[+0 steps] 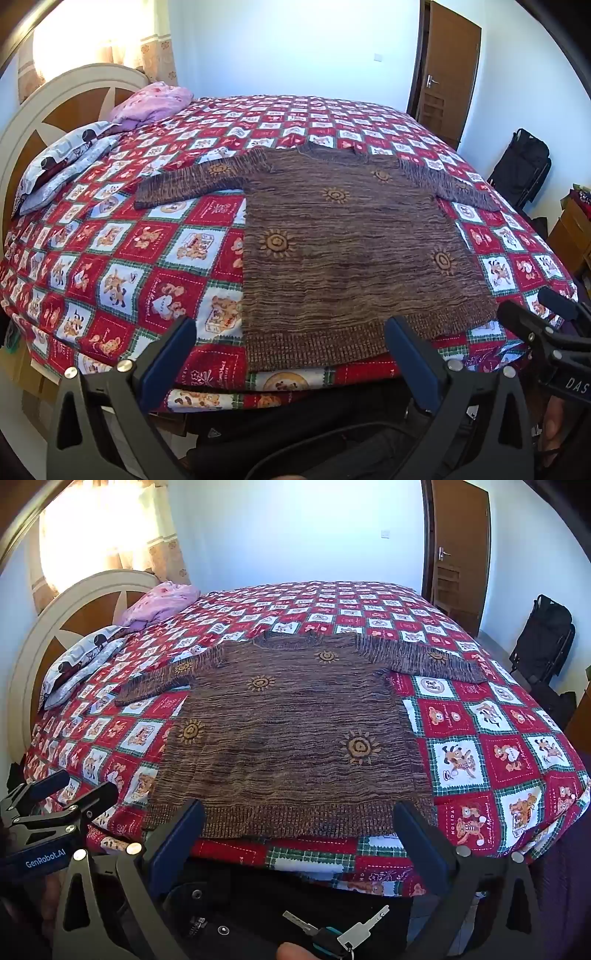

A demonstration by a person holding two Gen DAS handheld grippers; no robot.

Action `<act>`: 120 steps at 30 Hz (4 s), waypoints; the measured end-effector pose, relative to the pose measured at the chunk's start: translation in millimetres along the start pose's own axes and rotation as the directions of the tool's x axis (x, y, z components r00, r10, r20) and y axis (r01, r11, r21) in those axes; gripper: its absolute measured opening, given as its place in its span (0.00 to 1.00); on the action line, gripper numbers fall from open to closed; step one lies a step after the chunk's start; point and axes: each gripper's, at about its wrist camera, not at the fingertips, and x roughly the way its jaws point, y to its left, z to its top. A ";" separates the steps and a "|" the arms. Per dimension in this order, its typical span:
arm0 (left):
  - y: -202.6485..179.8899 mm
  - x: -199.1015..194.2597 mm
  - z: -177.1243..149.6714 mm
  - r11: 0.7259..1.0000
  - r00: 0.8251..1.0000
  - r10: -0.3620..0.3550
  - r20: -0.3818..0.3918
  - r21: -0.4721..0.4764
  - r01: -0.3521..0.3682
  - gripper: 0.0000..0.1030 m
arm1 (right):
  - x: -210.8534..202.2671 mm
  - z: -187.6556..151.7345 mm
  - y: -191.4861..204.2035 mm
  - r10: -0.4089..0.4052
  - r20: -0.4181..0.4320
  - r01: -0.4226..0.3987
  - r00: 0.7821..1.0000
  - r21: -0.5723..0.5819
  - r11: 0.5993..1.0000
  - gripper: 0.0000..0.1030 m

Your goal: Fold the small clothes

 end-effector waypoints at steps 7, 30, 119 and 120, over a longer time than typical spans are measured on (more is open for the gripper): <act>-2.9 -2.8 1.6 0.999 1.000 0.026 0.014 0.021 -0.026 1.00 | 0.3 0.4 -1.7 -0.004 0.001 0.004 1.000 0.001 1.000 0.99; 4.1 -0.2 2.6 1.000 1.000 0.016 0.003 -0.003 -0.016 1.00 | 0.5 1.4 -4.4 0.004 -0.003 -0.004 1.000 0.015 1.000 0.99; 21.8 48.9 59.7 0.999 1.000 0.001 -0.022 0.048 0.000 1.00 | 70.5 35.6 -63.3 0.212 -0.012 -0.209 0.977 0.125 0.970 0.99; 22.7 54.0 64.3 0.998 1.000 0.005 -0.017 0.057 -0.004 1.00 | 76.8 38.8 -68.4 0.208 -0.013 -0.205 0.978 0.129 0.970 0.99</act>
